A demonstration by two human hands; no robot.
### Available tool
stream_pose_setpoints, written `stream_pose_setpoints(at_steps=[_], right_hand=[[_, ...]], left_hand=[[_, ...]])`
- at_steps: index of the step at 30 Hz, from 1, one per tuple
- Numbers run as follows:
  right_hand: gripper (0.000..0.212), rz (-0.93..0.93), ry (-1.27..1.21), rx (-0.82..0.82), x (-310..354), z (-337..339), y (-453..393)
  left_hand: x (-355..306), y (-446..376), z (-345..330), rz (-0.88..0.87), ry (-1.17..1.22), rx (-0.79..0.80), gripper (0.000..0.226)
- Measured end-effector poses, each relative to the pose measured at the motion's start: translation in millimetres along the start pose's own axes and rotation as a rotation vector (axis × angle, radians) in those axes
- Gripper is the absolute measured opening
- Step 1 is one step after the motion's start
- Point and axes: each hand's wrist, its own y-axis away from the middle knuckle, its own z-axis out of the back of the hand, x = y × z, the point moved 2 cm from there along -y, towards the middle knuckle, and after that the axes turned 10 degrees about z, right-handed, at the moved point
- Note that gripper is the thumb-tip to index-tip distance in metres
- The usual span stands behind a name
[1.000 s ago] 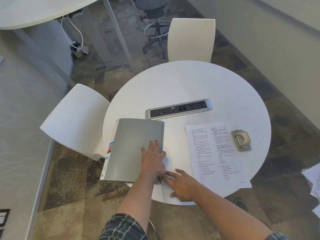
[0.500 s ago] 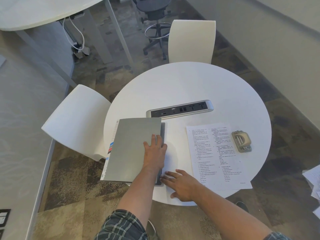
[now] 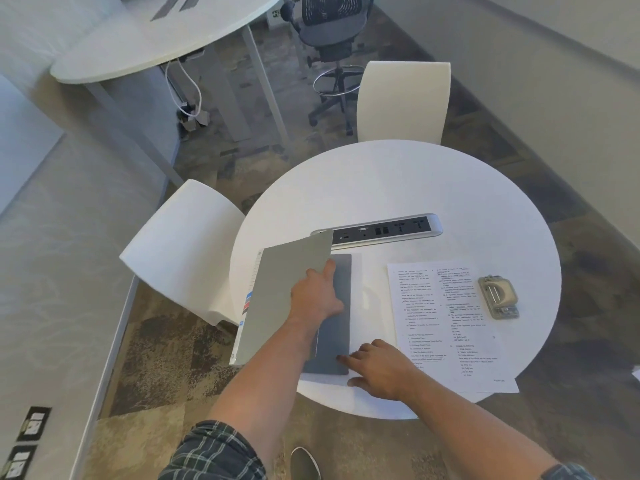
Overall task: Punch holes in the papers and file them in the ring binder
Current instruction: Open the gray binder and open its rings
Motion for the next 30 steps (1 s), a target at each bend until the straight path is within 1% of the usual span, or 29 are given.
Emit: stream_pose_setpoints(at_steps=[5, 9, 13, 16, 18, 21, 25, 27, 30], right_hand=[[0.05, -0.109, 0.048, -0.115, -16.9, 4.7, 10.3], [0.058, -0.151, 0.003, -0.144, -25.0, 4.5, 16.5], [0.073, -0.158, -0.091, 0.003, -21.5, 7.0, 18.7], [0.082, -0.175, -0.1, 0.09, -15.9, 6.0, 21.6], [0.085, -0.179, -0.093, 0.131, -13.8, 4.9, 24.8], [0.085, -0.206, -0.089, 0.164, -14.6, 5.4, 28.1], [0.07, -0.217, -0.043, 0.192, -19.0, 7.6, 24.4], [0.068, -0.222, -0.017, 0.204, -19.8, 8.0, 20.4], [0.072, -0.238, -0.006, 0.206, -16.6, 5.6, 15.1]], left_hand=[[-15.1, 15.8, 21.8, -0.019, 0.073, 0.034, 0.084], [-25.5, 27.8, 33.2, -0.03, 0.137, 0.073, 0.081], [-23.4, 39.2, 49.1, -0.045, 0.253, 0.107, 0.08], [-10.4, 49.2, 64.3, -0.056, 0.351, 0.123, 0.076], [5.2, 55.6, 75.0, -0.052, 0.442, 0.121, 0.074], [40.4, 59.6, 84.3, -0.013, 0.634, 0.16, 0.073], [100.9, 58.5, 88.1, 0.028, 0.792, 0.182, 0.077], [133.0, 57.9, 87.6, 0.104, 0.848, 0.146, 0.079], [178.2, 58.9, 82.5, 0.222, 0.906, 0.076, 0.076]])
